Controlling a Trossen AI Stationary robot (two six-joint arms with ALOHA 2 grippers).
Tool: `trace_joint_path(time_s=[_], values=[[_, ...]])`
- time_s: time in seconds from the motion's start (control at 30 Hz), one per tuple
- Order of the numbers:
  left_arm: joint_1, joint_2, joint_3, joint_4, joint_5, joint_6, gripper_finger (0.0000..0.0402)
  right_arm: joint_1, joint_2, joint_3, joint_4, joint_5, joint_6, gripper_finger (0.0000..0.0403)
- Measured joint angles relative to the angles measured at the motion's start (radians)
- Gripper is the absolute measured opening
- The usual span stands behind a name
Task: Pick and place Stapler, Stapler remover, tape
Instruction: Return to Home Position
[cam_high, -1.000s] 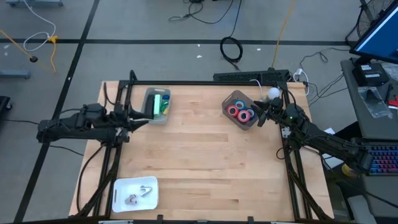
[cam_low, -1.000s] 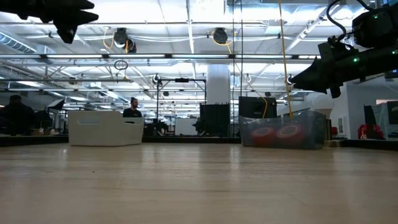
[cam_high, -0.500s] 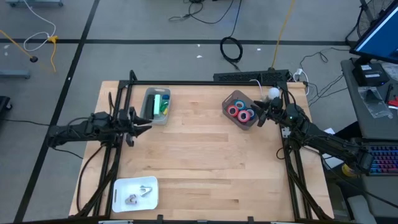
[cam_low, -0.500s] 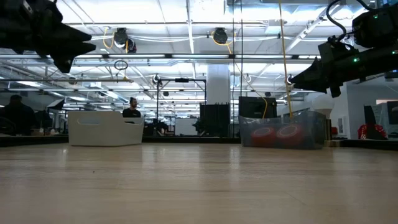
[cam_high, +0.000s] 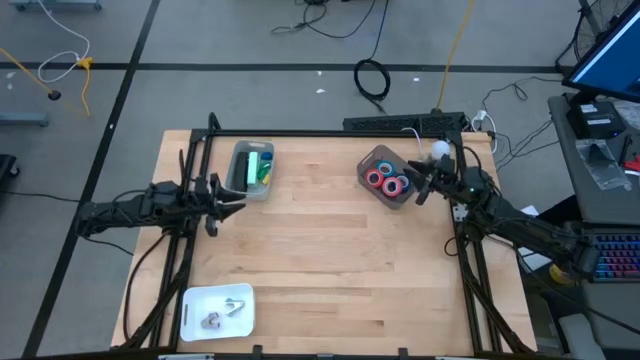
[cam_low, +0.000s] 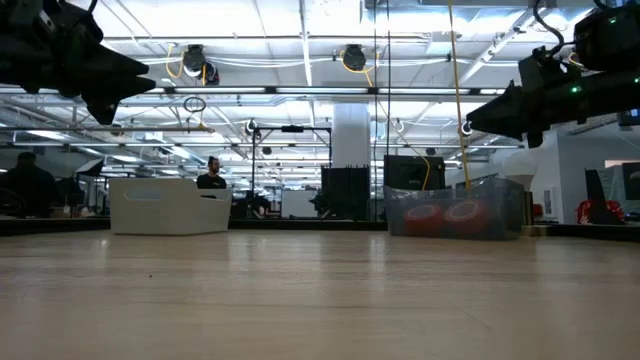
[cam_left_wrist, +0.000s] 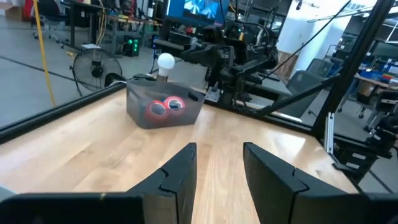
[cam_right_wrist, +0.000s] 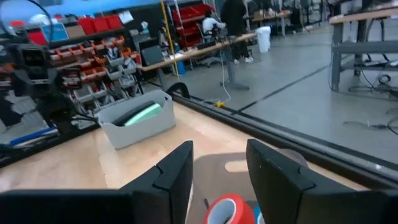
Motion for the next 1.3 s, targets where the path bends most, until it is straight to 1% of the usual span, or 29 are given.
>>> trace_joint_path(time_s=[0.1, 0.17, 0.27, 0.43, 0.53, 0.63, 0.8, 0.93, 1.1, 1.2, 1.3], values=[[0.0, 0.0, 0.0, 0.001, 0.0, -0.001, 0.0136, 0.006, -0.03, 0.0, 0.0, -0.038, -0.003, 0.0141], [0.0, 0.0, 0.0, 0.0, 0.004, 0.0, 0.0136, 0.018, -0.058, 0.0, 0.012, -0.039, -0.007, 0.0141], [0.0, 0.0, 0.0, 0.002, 0.007, -0.001, 0.0136, 0.032, -0.104, 0.021, -0.036, -0.037, -0.024, 0.0141], [0.0, 0.0, 0.0, 0.001, 0.008, -0.01, 0.0136, 0.065, -0.172, 0.116, -0.316, -0.033, -0.026, 0.0141], [0.0, 0.0, 0.0, -0.001, 0.008, -0.013, 0.0136, 0.088, -0.2, 0.177, -0.446, 0.02, -0.03, 0.0141], [0.0, 0.0, 0.0, -0.001, 0.008, 0.002, 0.0136, 0.116, -0.218, 0.185, -0.518, 0.075, -0.042, 0.0141], [0.0, 0.0, 0.0, -0.001, 0.007, 0.03, 0.0136, 0.158, -0.231, 0.13, -0.524, 0.148, -0.033, 0.0141], [0.0, 0.0, 0.0, -0.001, 0.007, 0.056, 0.0136, 0.174, -0.249, 0.117, -0.518, 0.176, -0.057, 0.0141], [0.0, 0.0, -0.011, 0.003, 0.007, 0.063, 0.0136, 0.176, -0.282, 0.114, -0.536, 0.178, -0.092, 0.0141], [0.0, 0.0, -0.018, -0.001, 0.007, 0.063, 0.0136, 0.176, -0.298, 0.077, -0.488, 0.178, -0.091, 0.0142], [0.0, 0.0, -0.018, 0.004, 0.007, 0.065, 0.0136, 0.176, -0.307, 0.031, -0.388, 0.174, -0.09, 0.0142]])
